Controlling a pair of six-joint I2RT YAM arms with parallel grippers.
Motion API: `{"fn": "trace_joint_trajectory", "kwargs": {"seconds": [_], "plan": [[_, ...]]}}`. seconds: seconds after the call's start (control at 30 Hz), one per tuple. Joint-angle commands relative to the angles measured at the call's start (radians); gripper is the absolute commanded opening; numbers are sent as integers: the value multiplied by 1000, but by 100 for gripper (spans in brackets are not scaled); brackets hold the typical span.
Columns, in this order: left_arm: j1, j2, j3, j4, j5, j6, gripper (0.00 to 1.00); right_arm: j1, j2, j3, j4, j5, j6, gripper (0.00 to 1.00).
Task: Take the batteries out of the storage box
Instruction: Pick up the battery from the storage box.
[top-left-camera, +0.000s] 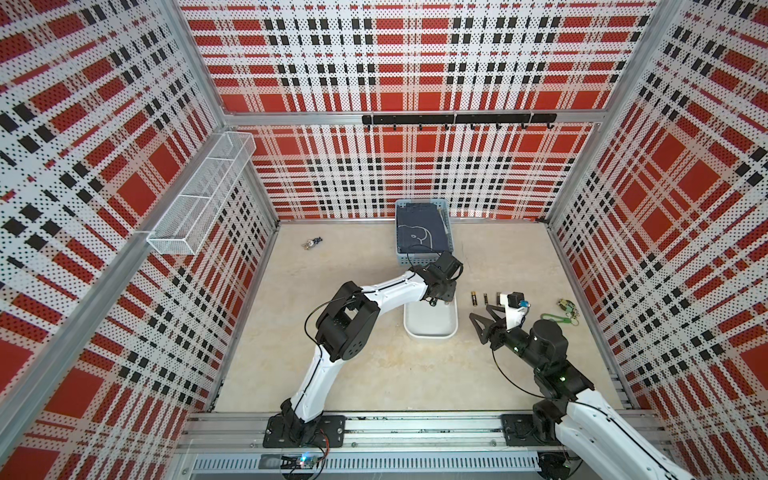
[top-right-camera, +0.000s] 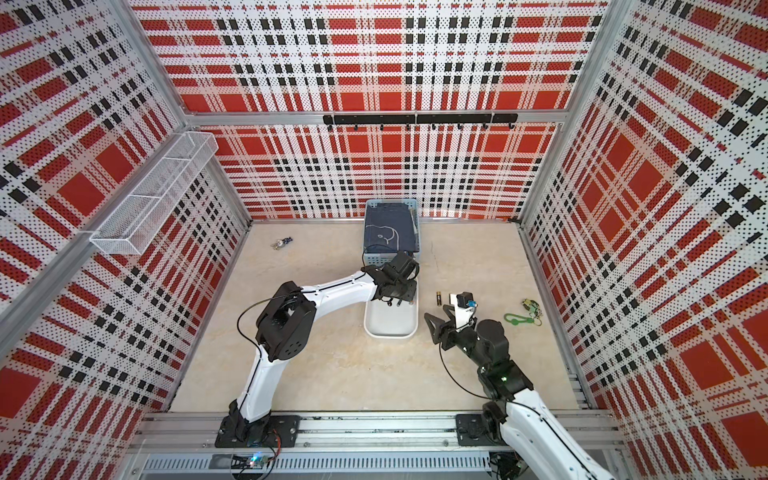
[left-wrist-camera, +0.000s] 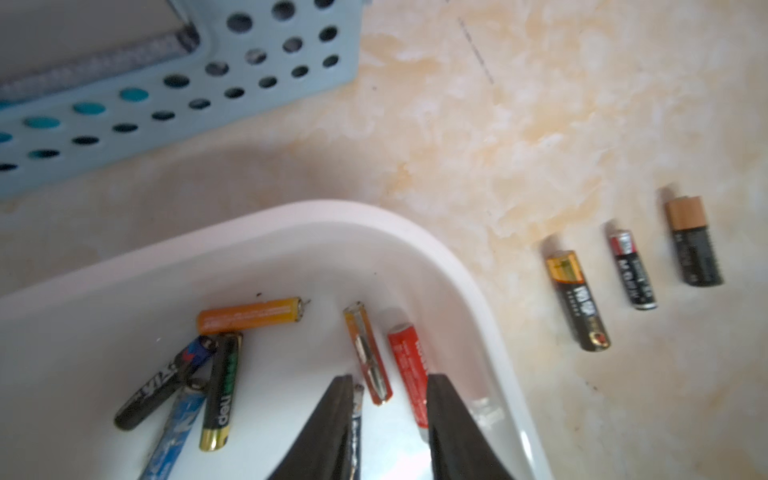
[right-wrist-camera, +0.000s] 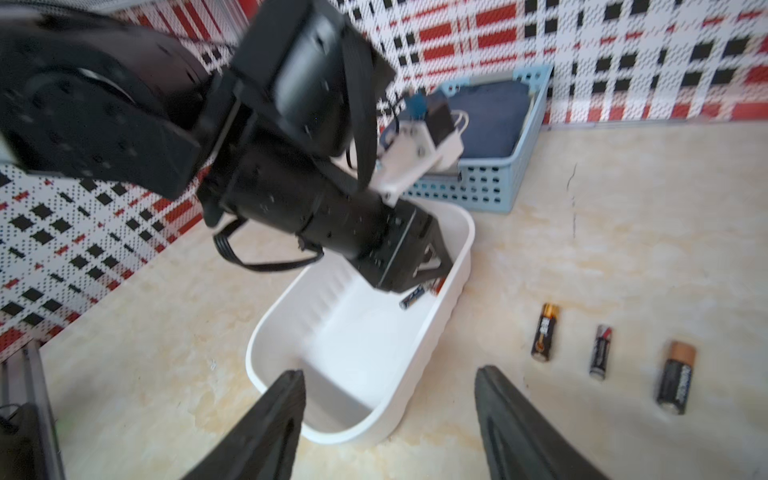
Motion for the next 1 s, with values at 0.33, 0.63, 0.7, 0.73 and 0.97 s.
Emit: {"fn": "trace_joint_trajectory", "kwargs": {"seconds": [0.33,0.63,0.7,0.73,0.97], "plan": [[-9,29,6,-95,-62,-1,36,5,46,-14,20,126,-32,71],[-22,72,39,-138,-66,9,36,5,-17,-45,22,185,-19,71],[-24,74,30,-138,-73,10,34,5,-19,-48,28,190,-19,71],[-23,76,27,-139,-74,12,29,5,-17,-49,30,193,-17,71],[-24,87,29,-151,-94,11,8,6,-22,-51,28,214,-9,72]]}}
